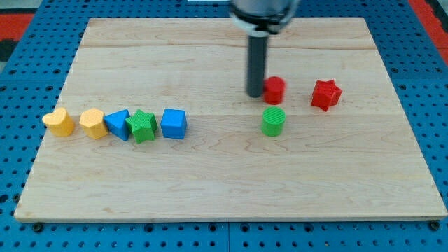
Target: Place the blue cube to the top left of the red circle
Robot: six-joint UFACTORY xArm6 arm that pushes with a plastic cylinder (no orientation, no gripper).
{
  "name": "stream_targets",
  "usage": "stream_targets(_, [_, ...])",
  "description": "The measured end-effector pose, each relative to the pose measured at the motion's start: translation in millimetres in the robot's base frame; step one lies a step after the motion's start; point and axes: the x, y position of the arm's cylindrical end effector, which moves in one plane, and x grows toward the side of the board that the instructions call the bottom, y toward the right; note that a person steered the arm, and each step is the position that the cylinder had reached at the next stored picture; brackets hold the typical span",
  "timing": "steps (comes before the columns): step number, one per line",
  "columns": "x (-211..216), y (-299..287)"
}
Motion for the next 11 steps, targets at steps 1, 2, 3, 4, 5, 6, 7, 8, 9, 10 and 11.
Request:
stream_targets(1, [8.1, 26.8])
stream_targets(2, [10.3, -53.3])
stream_targets(3, [41.9, -111.9])
stream_targets(4, [128.5, -113.7])
stream_targets(5, [134.6, -152.4])
stream_targets(6, [83.3, -165.4])
stream_targets(7, [46.2, -164.4])
stream_targets(8, [22.2, -189.2])
stream_targets(9, [-14.4, -193.5])
stream_targets(10, [-36.0, -166.4])
stream_targets(11, [-27.6, -81.0])
